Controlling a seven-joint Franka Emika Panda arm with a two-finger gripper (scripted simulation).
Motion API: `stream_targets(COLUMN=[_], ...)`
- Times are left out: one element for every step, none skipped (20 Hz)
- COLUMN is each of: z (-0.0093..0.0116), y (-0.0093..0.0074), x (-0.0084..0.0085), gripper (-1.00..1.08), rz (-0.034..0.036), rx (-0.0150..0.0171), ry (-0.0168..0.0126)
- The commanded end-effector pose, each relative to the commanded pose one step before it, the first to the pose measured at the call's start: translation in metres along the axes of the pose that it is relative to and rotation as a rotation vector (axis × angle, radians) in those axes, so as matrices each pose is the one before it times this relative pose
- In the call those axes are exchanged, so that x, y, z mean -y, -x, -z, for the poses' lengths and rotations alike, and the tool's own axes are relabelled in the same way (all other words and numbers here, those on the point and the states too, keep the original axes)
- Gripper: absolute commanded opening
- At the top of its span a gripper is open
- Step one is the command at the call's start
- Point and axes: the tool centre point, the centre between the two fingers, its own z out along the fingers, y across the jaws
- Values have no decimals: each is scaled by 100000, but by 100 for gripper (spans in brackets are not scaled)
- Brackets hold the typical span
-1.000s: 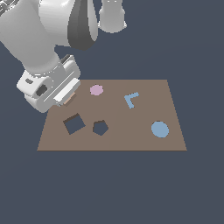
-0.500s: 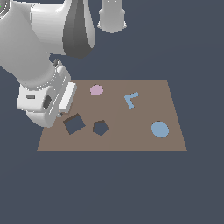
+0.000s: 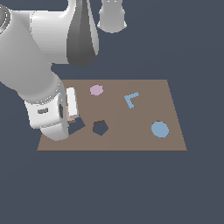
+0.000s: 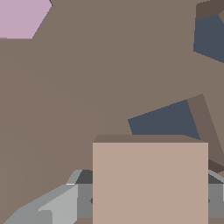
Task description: Insert a designated object into the corresponding slot on a board.
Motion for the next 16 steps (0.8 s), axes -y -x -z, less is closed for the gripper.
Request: stream_targets(z=[80,13,12,11,10,9,8,7,6,5,5,4,3,3,2,1], y=[-349,-128,-122,-115,-110,-105,-99,-94,-86,-78,-70,-62,-54,-45,-38,-31], x=[-854,-289,-272,-256,-239,-223,-206,-190,-174,-157,-140,-123,-105,-87,-69,-51], gripper=[-100,-100,-100,-100,-100,-100,-100,-100,-100,-100,-100,-100,-100,-100,-100,-100], rz=[8160,2788,2626,2467,2312,2155,1994,1845,1690,1525,1358,1187,1016,844,673,503], rx=[44,-2,-2,-2,-3,-3,-4,-4,-4,-4,-3,-3,-3,-3,-3,-3], ry=[46,-3,-3,-3,-3,-4,-4,-4,-4,-4,-3,-3,-3,-3,-2,-2])
